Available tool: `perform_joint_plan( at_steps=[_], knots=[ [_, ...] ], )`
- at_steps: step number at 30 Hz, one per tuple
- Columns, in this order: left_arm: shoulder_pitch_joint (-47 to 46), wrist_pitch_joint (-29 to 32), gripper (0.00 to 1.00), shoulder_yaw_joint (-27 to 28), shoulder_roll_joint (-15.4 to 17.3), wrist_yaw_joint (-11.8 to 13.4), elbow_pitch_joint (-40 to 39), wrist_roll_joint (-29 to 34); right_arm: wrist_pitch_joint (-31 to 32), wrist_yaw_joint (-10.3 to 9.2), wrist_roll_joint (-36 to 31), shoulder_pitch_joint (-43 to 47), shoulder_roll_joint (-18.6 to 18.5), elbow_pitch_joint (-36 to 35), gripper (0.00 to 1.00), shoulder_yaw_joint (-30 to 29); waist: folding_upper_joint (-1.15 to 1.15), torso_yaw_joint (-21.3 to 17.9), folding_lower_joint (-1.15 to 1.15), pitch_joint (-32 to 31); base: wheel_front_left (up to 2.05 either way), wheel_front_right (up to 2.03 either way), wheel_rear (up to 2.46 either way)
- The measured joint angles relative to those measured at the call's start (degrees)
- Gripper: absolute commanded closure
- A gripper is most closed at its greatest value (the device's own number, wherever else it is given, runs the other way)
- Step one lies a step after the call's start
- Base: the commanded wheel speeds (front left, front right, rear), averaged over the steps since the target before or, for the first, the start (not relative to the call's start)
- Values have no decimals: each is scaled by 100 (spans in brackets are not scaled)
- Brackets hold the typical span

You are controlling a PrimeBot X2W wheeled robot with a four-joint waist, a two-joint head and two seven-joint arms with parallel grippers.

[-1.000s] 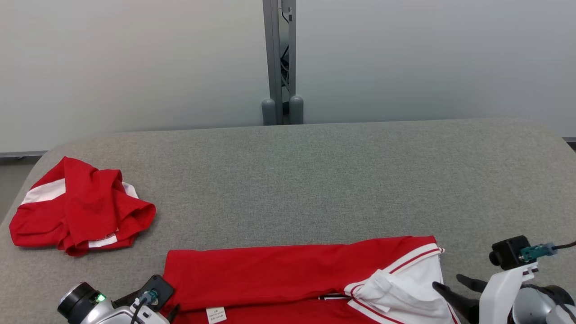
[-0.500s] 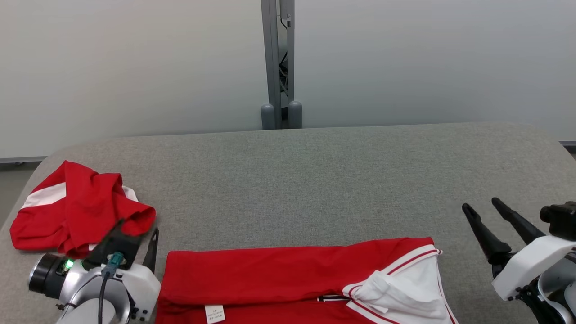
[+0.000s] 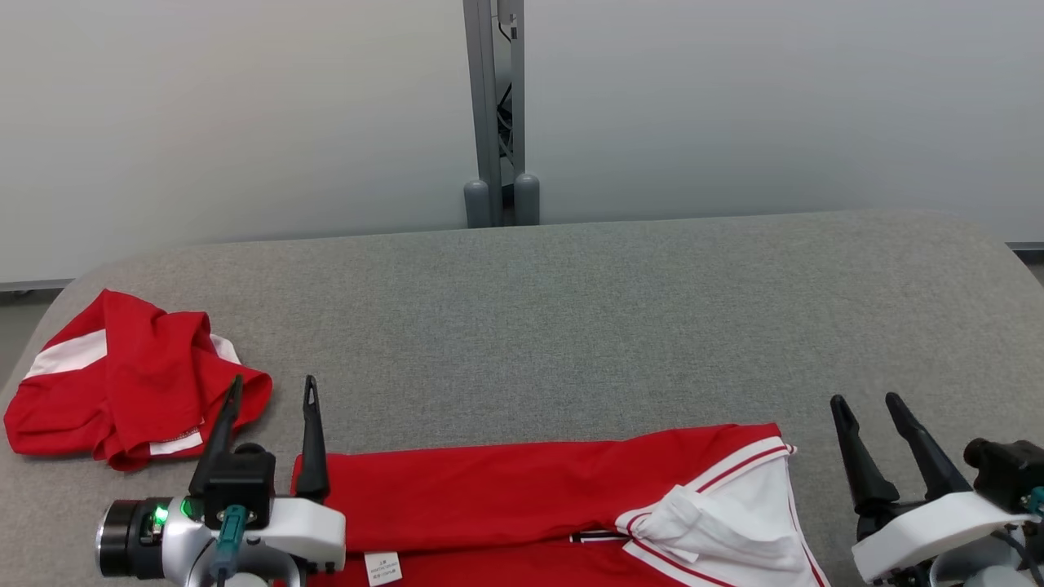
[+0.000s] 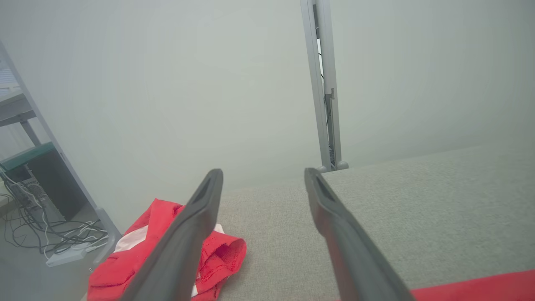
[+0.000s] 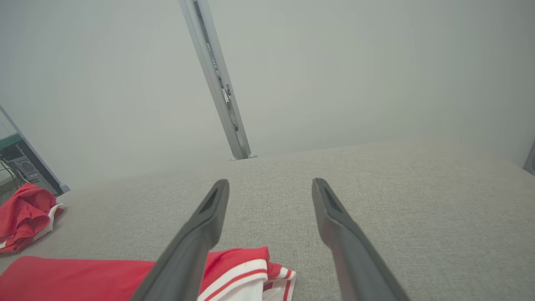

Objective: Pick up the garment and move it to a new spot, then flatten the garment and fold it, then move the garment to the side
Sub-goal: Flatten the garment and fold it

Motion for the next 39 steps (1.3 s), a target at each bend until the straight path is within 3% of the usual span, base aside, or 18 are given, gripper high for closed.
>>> perform_joint_plan(
  at_steps=[5,9,17,28,39],
  knots=[
    [723,-1,0,781,-516,-366,-164,597,-26,0,-116,101,167,250,0,66,0,-34,0,24,0,0,0],
    [1127,-1,0,1277,-949,-853,34,945,-49,0,-118,125,242,439,0,30,0,-21,0,55,0,0,0],
    [1211,-1,0,1763,-1322,-1443,256,1447,-48,1,89,171,357,1090,0,331,0,82,0,118,0,0,0],
    [1204,-1,0,2147,-1547,-1892,434,1826,57,1,521,-6,553,2079,0,580,0,118,0,252,0,0,0],
    [1145,-1,0,2317,-1647,-2051,448,2050,-44,0,1199,-185,639,2533,0,931,0,204,0,354,0,0,0]
  ],
)
